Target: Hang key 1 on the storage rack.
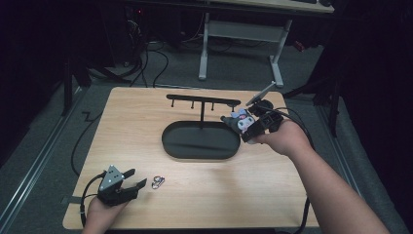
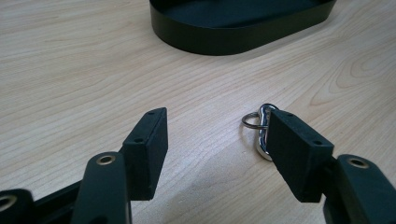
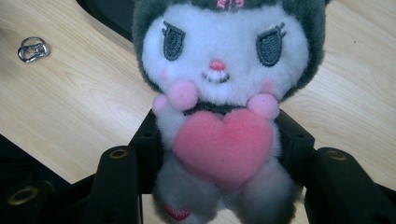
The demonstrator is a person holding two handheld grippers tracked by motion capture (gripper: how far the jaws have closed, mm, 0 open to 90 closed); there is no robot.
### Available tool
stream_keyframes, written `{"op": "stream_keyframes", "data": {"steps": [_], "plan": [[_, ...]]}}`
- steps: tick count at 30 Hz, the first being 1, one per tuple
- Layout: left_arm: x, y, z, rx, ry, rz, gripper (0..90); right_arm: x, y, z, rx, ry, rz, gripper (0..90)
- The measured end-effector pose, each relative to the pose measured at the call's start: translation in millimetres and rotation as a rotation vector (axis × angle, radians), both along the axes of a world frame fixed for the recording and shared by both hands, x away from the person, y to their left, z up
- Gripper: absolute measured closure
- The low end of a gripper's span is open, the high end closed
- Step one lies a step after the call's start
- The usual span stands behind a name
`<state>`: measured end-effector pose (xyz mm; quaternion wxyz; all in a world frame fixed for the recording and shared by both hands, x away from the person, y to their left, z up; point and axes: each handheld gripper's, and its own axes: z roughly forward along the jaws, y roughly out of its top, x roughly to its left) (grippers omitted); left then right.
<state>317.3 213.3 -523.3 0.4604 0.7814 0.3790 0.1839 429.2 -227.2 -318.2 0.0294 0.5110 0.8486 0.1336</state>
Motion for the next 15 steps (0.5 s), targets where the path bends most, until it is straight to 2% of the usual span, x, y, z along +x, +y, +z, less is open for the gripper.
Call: {"op": "stream_keyframes", "data": {"steps": [15], "plan": [[0.5,1.0,-0.2,-0.002,-0.001,0.001,39.6,11.7,9.1,19.3,0.007,-0.005,0.000,48.3]]}}
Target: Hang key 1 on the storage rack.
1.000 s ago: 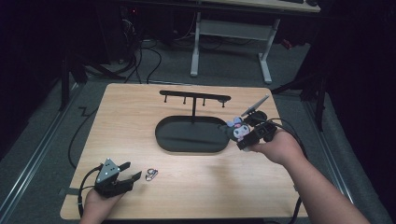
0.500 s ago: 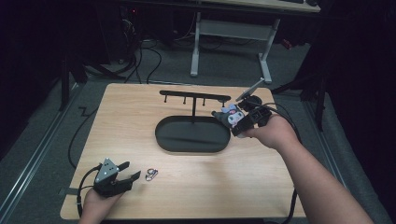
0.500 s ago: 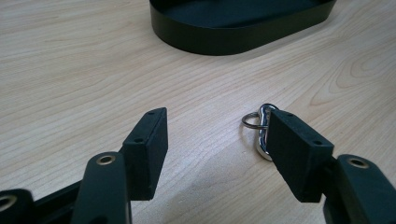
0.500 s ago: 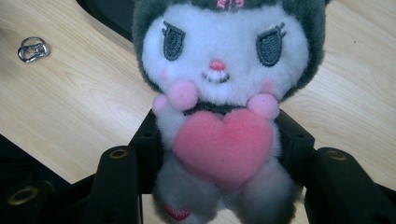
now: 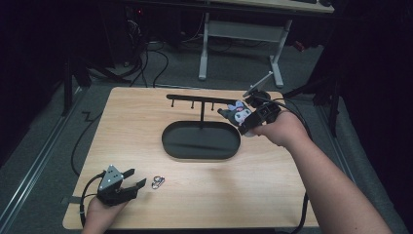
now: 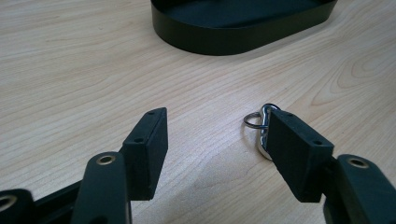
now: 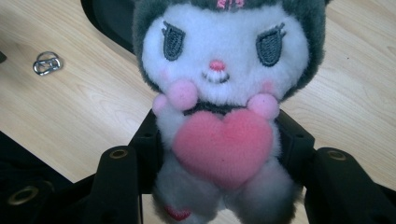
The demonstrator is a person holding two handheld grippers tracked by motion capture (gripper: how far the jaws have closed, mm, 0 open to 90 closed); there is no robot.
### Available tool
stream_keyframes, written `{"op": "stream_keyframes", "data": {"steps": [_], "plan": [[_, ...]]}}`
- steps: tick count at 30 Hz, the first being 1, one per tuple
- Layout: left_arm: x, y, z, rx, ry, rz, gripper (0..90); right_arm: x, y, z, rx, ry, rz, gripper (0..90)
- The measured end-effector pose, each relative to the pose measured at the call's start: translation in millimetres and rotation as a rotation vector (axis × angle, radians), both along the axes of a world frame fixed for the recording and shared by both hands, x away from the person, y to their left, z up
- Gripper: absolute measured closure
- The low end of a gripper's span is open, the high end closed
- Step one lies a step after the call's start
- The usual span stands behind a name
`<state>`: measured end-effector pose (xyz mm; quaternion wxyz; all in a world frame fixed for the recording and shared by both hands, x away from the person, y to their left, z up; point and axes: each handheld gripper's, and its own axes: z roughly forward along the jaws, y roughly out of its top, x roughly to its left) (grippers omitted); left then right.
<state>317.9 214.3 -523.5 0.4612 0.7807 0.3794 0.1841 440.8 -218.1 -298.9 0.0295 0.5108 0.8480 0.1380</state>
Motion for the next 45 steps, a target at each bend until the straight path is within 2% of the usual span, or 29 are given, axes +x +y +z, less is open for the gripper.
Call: {"op": "stream_keyframes", "data": {"steps": [6,17,22,24,32,33,44,45], "plan": [[0.1,0.6,0.1,0.000,0.000,0.000,39.6,4.9,3.0,4.5,-0.016,-0.009,-0.006,48.3],[0.3,1.1,0.1,0.002,0.000,0.001,39.6,13.2,1.5,2.6,-0.021,-0.026,-0.024,48.3],[0.6,0.9,-0.4,0.001,0.002,-0.001,39.6,14.0,-5.2,1.3,-0.028,-0.066,-0.045,48.2],[0.5,0.5,-0.6,0.007,0.004,-0.004,39.6,13.9,-7.3,0.1,-0.027,-0.063,-0.052,48.2],[0.4,-1.4,-1.2,0.010,0.006,-0.011,39.6,5.3,-20.7,-17.5,-0.037,-0.037,-0.052,48.2],[0.5,-2.0,-1.4,0.012,0.008,-0.013,39.6,3.4,-23.3,-24.5,-0.043,-0.024,-0.056,48.2],[0.3,-3.3,-2.1,0.020,0.012,-0.018,39.6,2.4,-22.0,-57.3,-0.053,-0.007,-0.046,48.2],[0.3,-3.3,-2.1,0.020,0.012,-0.018,39.6,2.9,-19.2,-65.3,-0.056,-0.003,-0.041,48.0]]}}
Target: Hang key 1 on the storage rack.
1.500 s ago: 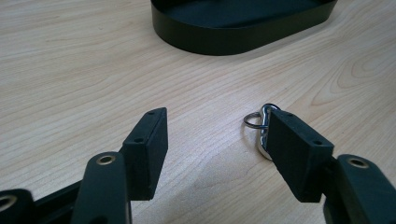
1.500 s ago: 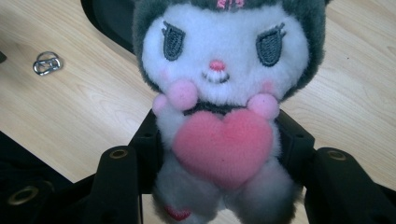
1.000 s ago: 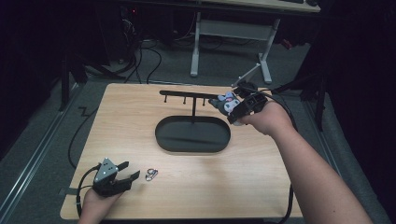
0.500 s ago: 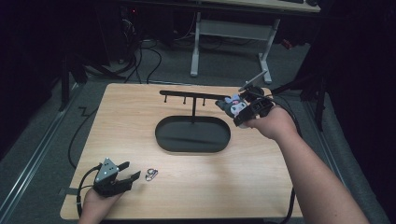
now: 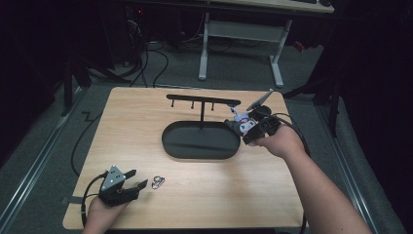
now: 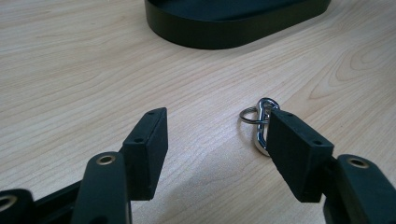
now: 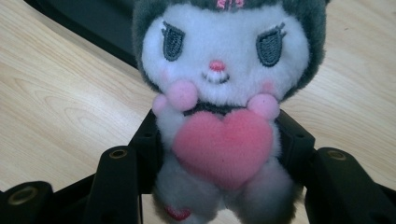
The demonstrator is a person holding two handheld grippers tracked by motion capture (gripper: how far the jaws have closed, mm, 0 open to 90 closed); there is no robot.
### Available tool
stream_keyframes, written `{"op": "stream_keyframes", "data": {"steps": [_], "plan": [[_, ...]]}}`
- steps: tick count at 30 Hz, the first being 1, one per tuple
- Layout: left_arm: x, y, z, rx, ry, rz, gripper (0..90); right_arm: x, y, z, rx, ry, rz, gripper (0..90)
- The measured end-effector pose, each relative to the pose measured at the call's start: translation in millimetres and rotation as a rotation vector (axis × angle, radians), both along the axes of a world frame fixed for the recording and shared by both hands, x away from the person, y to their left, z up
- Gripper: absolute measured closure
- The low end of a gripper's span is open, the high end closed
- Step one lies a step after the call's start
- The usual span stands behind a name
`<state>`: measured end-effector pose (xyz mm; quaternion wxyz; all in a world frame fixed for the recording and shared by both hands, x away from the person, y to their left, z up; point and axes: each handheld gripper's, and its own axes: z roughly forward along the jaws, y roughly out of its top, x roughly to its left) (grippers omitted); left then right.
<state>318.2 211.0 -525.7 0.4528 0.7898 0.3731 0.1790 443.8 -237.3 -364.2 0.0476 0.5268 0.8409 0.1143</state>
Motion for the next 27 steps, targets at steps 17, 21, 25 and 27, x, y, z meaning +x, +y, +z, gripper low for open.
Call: {"op": "stream_keyframes", "data": {"steps": [17,21,25,27], "plan": [[0.0,0.8,-0.1,0.000,-0.003,0.002,39.6,11.0,11.7,-30.9,0.026,-0.030,-0.005,46.9],[0.1,1.0,-0.4,0.003,-0.001,0.002,39.6,16.9,11.2,-40.7,0.040,-0.023,-0.019,46.5],[0.5,1.4,-0.8,0.008,0.003,0.001,39.6,21.4,14.1,-50.8,0.057,-0.019,-0.025,44.8],[0.6,1.4,-1.0,0.007,0.002,0.002,39.6,22.5,15.0,-53.9,0.053,-0.017,-0.020,42.8]]}}
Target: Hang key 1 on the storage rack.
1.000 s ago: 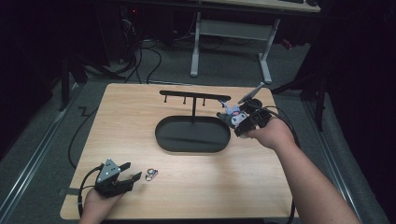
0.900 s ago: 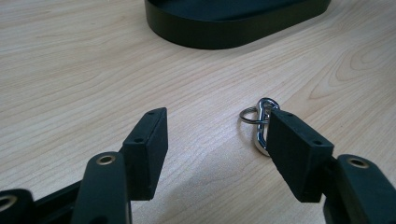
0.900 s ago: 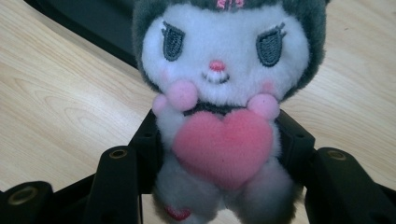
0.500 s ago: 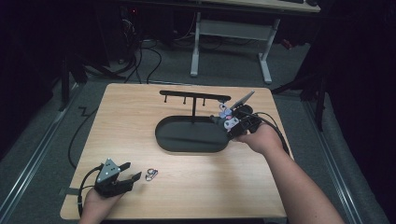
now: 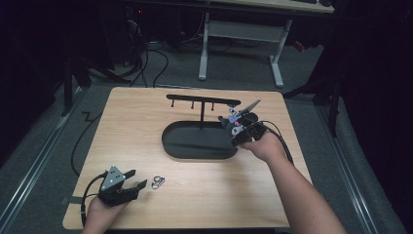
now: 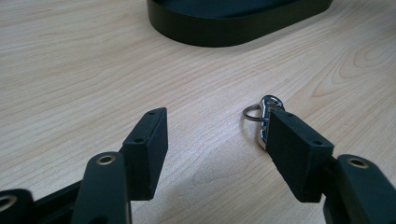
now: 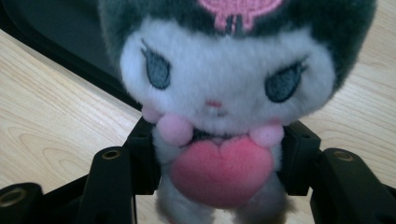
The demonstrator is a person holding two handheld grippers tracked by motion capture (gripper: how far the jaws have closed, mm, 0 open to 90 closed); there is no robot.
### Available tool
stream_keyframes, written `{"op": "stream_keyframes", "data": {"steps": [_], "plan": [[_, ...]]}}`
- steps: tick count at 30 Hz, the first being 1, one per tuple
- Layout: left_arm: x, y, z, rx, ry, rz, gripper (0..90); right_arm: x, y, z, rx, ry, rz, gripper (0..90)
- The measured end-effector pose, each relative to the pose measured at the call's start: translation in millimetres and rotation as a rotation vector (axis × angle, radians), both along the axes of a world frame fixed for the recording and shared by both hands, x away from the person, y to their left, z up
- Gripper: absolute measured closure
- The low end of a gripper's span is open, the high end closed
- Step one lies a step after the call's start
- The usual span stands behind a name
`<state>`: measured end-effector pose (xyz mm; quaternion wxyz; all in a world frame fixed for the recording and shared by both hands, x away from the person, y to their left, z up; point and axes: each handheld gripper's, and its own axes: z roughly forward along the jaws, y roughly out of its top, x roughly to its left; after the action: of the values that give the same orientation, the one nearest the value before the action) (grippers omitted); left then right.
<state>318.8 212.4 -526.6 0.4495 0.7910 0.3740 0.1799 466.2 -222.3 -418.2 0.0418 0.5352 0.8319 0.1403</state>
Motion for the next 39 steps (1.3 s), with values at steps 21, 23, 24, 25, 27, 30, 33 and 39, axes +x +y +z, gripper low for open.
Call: {"op": "stream_keyframes", "data": {"steps": [21,23,24,25,27,30,33,39], "plan": [[-0.1,-2.1,1.1,-0.002,-0.003,-0.001,39.6,-29.1,-9.2,6.3,0.041,-0.081,0.008,48.5],[-0.3,-3.1,1.4,-0.003,-0.001,-0.002,39.8,-41.3,-10.9,4.2,0.027,-0.125,0.028,55.4],[-0.4,-3.3,1.4,-0.002,-0.001,-0.003,40.0,-45.6,-11.5,3.5,0.033,-0.136,0.031,56.8],[-0.4,-3.3,1.4,-0.002,-0.001,-0.003,40.2,-48.8,-12.0,2.6,0.034,-0.142,0.029,59.4],[-0.5,-3.8,1.4,0.000,-0.001,-0.002,40.2,-52.7,-12.2,1.5,0.017,-0.149,0.034,61.7],[-0.8,-4.4,1.4,-0.002,0.001,-0.002,40.4,-65.4,-14.6,-1.6,0.023,-0.184,0.040,69.5],[-1.1,-5.5,1.2,0.001,0.004,-0.004,40.5,-79.7,-17.6,-9.0,0.019,-0.202,0.042,77.4],[-1.3,-6.8,0.6,0.005,0.008,-0.006,41.1,-97.4,-21.5,-19.7,0.041,-0.247,0.047,90.0]]}}
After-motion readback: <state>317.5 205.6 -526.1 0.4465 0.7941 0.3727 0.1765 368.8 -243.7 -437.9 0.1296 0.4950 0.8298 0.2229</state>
